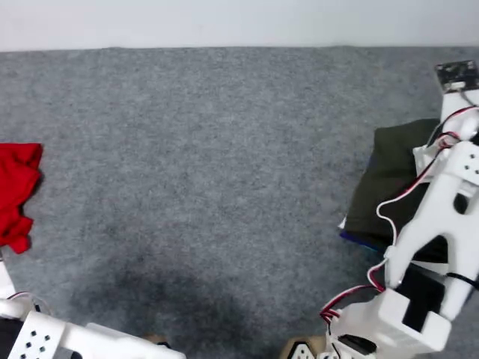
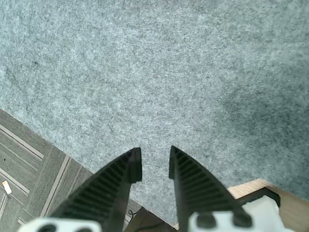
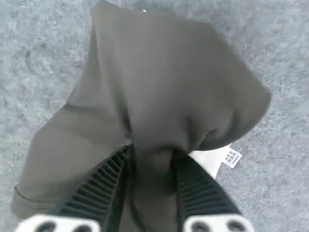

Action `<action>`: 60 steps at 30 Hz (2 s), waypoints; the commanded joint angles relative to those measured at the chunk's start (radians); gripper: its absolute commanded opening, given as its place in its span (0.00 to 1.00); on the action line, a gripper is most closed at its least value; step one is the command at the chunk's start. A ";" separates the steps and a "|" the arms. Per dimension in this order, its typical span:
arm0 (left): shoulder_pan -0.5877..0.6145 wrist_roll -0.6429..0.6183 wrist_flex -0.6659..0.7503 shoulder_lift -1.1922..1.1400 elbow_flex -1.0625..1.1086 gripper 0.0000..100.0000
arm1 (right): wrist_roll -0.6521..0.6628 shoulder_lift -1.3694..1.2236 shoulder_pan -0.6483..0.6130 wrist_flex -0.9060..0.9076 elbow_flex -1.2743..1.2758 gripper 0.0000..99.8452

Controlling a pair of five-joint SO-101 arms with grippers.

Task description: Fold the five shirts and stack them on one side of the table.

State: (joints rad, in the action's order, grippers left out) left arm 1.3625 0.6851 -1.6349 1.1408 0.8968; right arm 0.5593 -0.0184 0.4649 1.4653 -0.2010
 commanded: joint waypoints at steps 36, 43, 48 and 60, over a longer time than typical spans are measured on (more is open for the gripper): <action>-0.114 -0.015 0.215 -0.161 -0.110 0.11 | -0.221 0.059 -0.536 0.329 -0.011 0.01; -0.282 -0.014 0.216 -0.554 -0.383 0.12 | -0.279 0.133 -0.545 0.328 0.063 0.01; -0.319 -0.015 0.216 -0.847 -0.599 0.20 | -0.282 0.199 -0.538 0.329 0.123 0.01; -0.443 -0.018 0.216 -1.505 -1.168 0.21 | -0.282 0.348 -0.538 0.329 0.327 0.01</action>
State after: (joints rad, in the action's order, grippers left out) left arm 0.9498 0.6759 -1.4339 -0.2677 -0.1097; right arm 0.2862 0.2654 -0.0706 1.7538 0.1151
